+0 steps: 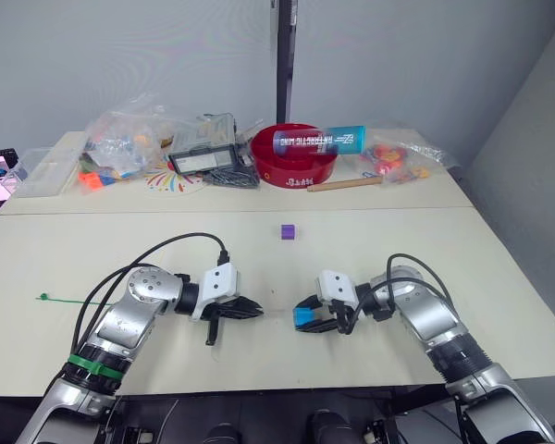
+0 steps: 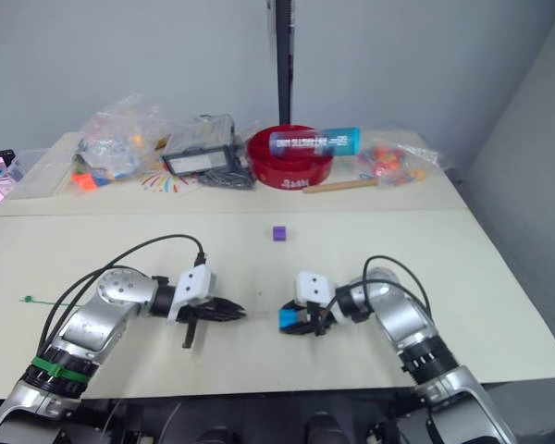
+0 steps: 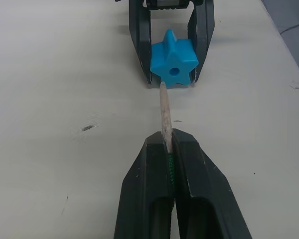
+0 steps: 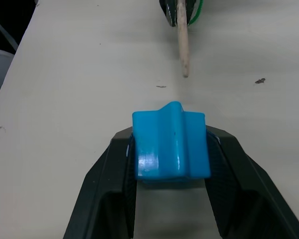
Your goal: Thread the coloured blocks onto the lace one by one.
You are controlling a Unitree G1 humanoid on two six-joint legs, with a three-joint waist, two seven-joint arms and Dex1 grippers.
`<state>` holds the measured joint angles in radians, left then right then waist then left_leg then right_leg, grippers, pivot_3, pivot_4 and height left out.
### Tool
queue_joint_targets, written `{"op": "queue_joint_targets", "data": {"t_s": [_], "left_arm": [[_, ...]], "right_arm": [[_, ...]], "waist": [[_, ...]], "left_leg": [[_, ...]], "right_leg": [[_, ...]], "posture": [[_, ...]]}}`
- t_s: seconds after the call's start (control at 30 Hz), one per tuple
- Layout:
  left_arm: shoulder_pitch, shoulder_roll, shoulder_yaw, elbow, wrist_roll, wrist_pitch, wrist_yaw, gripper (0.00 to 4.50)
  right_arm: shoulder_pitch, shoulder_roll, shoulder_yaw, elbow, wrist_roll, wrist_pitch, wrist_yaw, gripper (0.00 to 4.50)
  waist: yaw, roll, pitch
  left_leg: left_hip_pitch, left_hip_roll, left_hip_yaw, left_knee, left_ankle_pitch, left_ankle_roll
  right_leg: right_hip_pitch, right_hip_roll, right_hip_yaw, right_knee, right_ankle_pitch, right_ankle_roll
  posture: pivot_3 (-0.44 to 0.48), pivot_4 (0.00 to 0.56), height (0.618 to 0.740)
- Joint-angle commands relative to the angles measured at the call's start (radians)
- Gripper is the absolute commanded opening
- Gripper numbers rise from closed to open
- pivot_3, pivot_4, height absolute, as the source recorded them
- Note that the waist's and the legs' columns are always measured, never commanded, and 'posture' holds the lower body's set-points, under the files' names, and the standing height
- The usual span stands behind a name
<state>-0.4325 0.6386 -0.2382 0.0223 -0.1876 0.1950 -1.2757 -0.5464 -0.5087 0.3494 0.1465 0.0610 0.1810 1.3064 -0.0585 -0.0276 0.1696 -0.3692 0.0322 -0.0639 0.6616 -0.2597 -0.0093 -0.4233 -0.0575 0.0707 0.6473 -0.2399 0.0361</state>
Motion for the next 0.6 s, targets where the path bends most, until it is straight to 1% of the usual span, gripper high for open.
{"op": "queue_joint_targets", "data": {"t_s": [0.03, 0.33, 0.6], "left_arm": [[0.003, -0.004, -0.014, -0.055, 0.008, -0.008, 0.013, 0.0], [-0.002, 0.001, -0.056, -0.085, 0.069, 0.011, 0.055, 0.0], [-0.014, -0.014, -0.06, -0.139, 0.061, 0.072, 0.079, 0.0]], "right_arm": [[0.01, -0.01, 0.017, -0.021, -0.012, 0.023, -0.013, 1.35], [0.025, -0.016, 0.024, -0.053, 0.001, 0.057, -0.008, 1.35], [0.028, -0.023, 0.031, -0.071, 0.005, 0.073, -0.003, 1.35]], "waist": [[0.0, 0.0, 0.0], [0.001, 0.0, 0.0], [0.006, 0.0, 0.0]], "left_leg": [[0.0, 0.0, 0.0, 0.0, 0.0, 0.0], [0.0, 0.0, 0.0, 0.0, 0.0, 0.0], [0.0, 0.0, 0.0, 0.0, 0.0, 0.0]], "right_leg": [[0.0, 0.0, 0.0, 0.0, 0.0, 0.0], [0.0, 0.0, 0.0, 0.0, 0.0, 0.0], [0.0, 0.0, 0.0, 0.0, 0.0, 0.0]], "posture": [[0.0, 0.15, 0.731], [0.0, 0.15, 0.731], [0.0, 0.15, 0.731]]}}
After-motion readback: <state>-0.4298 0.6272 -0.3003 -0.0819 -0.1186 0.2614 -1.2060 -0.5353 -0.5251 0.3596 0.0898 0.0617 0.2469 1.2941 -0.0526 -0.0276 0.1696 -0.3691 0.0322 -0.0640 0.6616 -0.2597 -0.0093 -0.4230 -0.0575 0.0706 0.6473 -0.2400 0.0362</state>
